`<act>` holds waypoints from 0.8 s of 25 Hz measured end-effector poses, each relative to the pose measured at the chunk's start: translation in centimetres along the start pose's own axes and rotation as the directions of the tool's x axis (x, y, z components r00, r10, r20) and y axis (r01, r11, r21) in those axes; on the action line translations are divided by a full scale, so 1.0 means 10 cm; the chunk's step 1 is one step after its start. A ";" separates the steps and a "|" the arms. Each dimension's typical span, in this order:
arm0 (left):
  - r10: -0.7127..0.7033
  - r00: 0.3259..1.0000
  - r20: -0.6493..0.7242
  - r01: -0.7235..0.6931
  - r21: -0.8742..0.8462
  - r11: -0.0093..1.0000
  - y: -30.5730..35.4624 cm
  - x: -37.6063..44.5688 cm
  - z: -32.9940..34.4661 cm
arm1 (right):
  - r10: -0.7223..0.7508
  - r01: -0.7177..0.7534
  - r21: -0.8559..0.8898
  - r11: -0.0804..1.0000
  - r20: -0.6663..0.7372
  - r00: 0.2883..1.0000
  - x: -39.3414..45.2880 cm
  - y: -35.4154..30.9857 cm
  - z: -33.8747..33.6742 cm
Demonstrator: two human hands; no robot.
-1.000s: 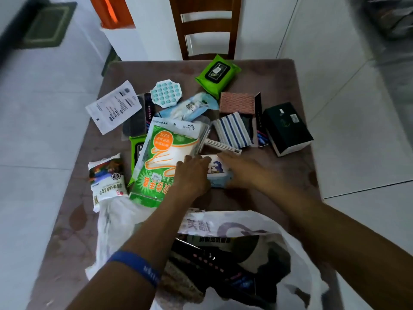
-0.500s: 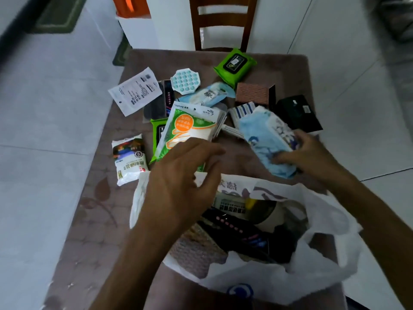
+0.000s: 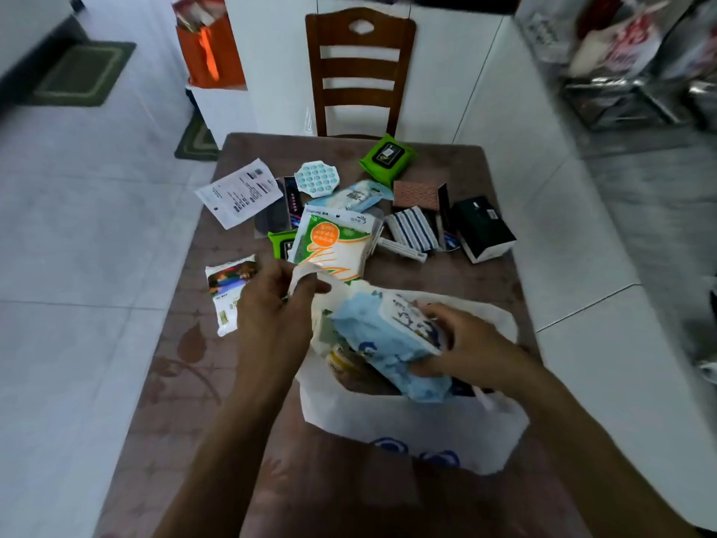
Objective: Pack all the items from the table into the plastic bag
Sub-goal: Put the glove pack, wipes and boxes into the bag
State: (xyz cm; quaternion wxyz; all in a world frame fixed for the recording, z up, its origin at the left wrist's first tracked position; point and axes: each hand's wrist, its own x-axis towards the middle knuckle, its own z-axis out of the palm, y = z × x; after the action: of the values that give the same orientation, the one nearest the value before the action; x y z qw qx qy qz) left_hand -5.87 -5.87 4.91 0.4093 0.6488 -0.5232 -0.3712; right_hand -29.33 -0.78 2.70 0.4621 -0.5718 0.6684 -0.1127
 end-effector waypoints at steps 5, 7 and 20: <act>0.094 0.993 0.076 -0.088 -0.079 0.993 0.04 -0.21 -0.08 | -0.090 0.021 -0.391 0.920 -0.159 0.983 0.22 0.13 0.56; 0.134 0.986 0.098 -0.127 -0.076 0.989 0.04 -0.23 -0.10 | -0.285 0.129 -0.597 0.792 -0.176 0.942 0.24 0.14 0.71; 0.114 0.984 0.137 -0.092 -0.159 0.983 -0.05 -0.07 -0.41 | -0.249 0.164 -0.281 0.946 -0.299 0.921 0.18 -0.47 0.03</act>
State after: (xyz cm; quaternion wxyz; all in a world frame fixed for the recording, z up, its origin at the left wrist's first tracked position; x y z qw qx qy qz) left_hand -2.04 -4.56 6.13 0.4367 0.5590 -0.5548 -0.4347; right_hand -25.84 -3.76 4.80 0.2527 -0.6661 0.6808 -0.1701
